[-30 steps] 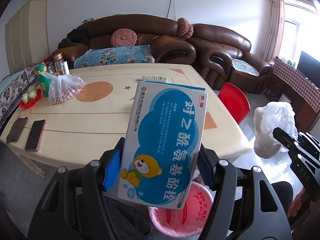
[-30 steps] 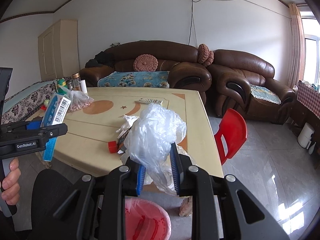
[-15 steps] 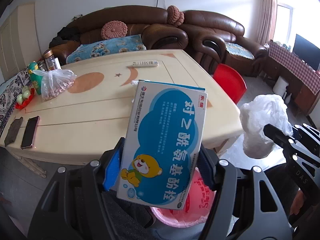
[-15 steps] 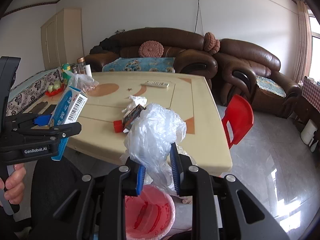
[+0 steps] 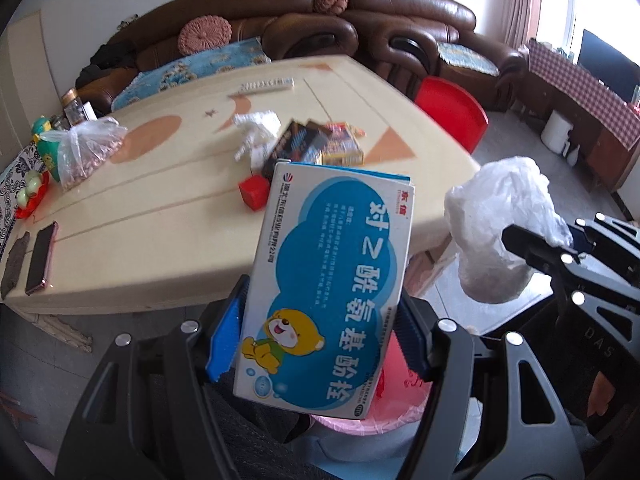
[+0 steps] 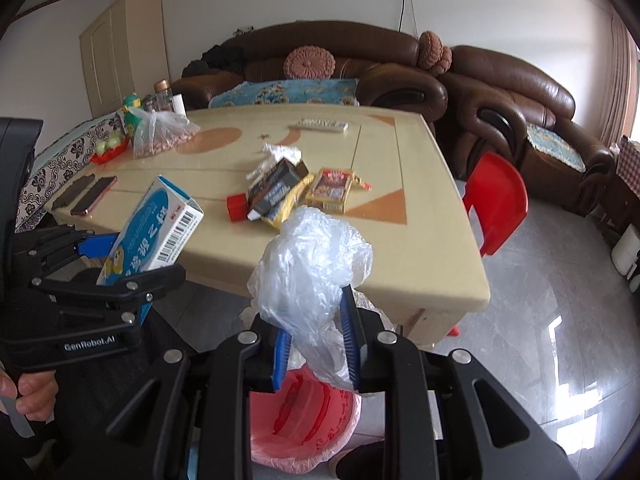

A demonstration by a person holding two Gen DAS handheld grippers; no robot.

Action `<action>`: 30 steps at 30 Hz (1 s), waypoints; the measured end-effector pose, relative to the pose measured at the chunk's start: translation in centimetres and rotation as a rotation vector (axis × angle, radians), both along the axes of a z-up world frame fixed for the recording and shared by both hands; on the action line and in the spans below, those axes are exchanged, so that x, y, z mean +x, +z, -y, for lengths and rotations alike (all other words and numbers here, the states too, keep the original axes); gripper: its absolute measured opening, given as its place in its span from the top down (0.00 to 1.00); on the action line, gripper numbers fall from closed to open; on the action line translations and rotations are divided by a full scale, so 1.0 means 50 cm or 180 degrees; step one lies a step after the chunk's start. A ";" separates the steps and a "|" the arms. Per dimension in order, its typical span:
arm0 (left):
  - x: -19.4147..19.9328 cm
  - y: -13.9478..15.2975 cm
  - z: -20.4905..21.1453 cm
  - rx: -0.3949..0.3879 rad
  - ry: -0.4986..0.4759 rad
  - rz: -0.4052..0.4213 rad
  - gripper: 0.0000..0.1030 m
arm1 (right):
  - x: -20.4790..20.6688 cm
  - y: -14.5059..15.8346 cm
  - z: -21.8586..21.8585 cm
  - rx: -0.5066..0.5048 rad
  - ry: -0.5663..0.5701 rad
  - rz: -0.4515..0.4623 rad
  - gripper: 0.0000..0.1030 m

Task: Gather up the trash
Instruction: 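Carry the medicine box and plastic bag with both tools over the pink bin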

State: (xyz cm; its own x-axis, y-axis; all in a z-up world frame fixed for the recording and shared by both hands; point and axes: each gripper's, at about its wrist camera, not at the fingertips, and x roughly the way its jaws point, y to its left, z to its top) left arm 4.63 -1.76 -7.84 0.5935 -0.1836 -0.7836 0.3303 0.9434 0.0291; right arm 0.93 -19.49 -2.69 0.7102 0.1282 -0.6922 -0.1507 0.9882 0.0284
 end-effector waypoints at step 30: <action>0.068 -0.306 0.051 0.0363 -0.0151 -0.1201 0.37 | 0.107 -0.291 0.000 0.0210 0.0103 -0.1175 0.78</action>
